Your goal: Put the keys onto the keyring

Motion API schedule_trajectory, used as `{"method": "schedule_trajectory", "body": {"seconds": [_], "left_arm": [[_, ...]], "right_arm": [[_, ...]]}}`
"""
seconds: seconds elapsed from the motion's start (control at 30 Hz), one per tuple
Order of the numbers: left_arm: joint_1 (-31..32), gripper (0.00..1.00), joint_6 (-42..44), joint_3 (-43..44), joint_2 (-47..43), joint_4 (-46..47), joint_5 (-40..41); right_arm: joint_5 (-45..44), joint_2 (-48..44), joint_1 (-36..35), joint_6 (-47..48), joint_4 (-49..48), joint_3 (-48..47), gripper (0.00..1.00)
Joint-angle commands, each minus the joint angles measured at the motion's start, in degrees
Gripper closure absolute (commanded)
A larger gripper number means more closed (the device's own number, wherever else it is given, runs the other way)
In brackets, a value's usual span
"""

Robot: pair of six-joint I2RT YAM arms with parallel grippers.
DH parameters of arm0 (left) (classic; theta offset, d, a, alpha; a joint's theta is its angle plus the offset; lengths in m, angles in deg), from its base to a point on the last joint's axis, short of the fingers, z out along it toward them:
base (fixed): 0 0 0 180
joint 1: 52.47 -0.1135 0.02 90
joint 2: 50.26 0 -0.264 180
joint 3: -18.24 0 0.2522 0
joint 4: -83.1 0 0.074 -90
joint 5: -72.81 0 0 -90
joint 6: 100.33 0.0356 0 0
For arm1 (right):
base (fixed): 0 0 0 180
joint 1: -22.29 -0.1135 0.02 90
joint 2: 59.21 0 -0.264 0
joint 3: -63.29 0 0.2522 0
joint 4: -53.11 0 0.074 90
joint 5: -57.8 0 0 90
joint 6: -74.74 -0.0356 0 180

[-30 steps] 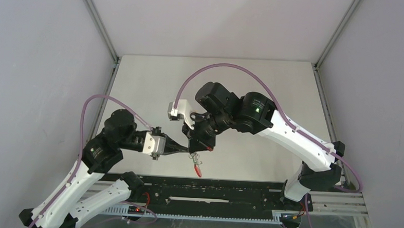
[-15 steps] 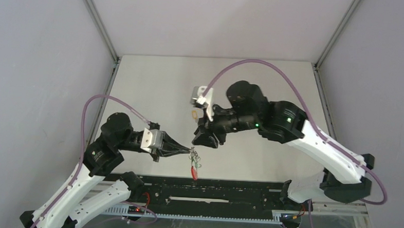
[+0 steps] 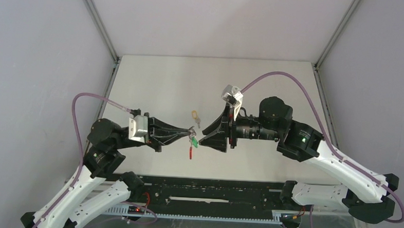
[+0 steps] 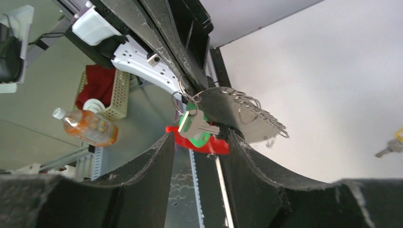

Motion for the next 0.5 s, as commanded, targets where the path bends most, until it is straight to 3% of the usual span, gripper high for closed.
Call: {"method": "schedule_trajectory", "body": {"seconds": [0.0,0.3,0.37,0.47], "left_arm": [[0.2,1.00,-2.8,0.8,0.8,8.1,2.9],[0.1,1.00,-2.2,0.6,0.0,9.2,3.1],[0.2,1.00,-2.2,0.6,-0.1,9.4,3.0],[0.1,1.00,-2.0,0.9,-0.1,9.7,2.6]], "right_arm": [[1.6,0.6,-0.8,-6.2,-10.8,1.2,0.47],[3.6,-0.2,0.7,-13.0,-19.2,4.5,0.53],[4.1,-0.1,1.1,-13.7,-19.7,4.6,0.60],[5.0,0.0,1.7,-14.4,-19.7,4.7,0.77]]}}
